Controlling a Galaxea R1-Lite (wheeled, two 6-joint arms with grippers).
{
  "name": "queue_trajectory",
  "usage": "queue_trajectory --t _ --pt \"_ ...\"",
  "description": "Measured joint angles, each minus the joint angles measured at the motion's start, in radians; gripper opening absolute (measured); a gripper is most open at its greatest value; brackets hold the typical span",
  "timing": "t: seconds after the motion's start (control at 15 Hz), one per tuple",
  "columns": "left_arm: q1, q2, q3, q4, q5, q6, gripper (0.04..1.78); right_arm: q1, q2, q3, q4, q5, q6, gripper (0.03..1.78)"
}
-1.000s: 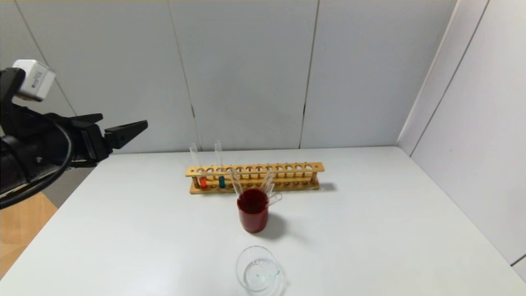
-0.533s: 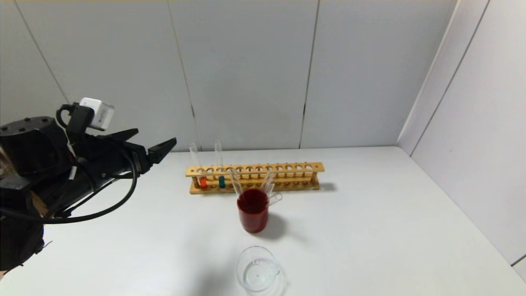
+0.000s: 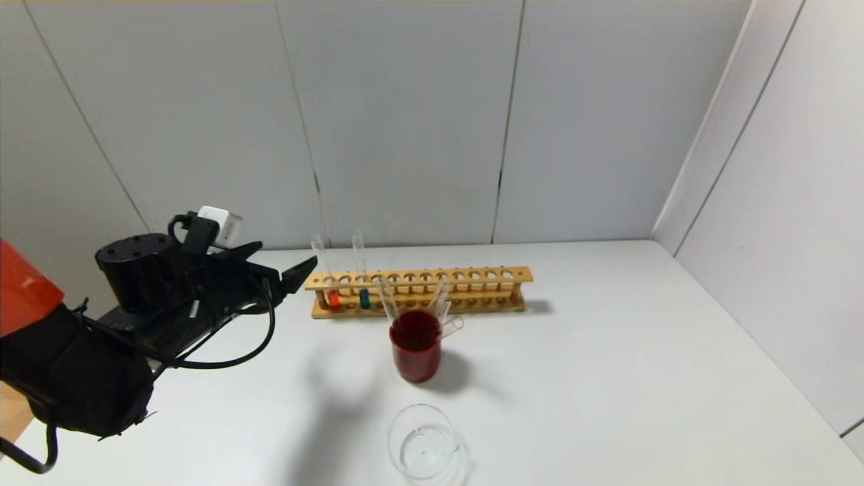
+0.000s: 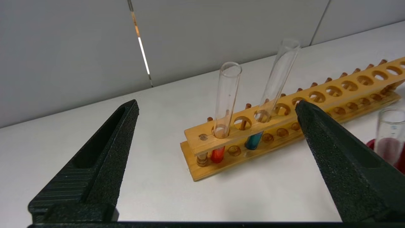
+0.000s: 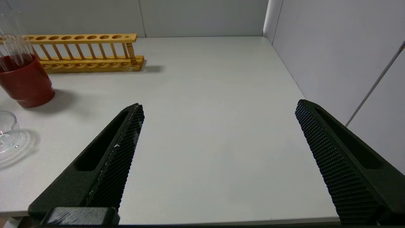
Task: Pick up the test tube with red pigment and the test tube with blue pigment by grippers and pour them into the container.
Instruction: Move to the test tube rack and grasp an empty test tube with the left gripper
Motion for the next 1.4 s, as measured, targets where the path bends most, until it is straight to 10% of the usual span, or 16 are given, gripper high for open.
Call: queue_trajectory --t 1.4 --pt "-0.063 0.242 -0.224 0.039 0.096 -0.007 1.75 0.000 0.000 0.000 0.000 0.000 0.000 1.74"
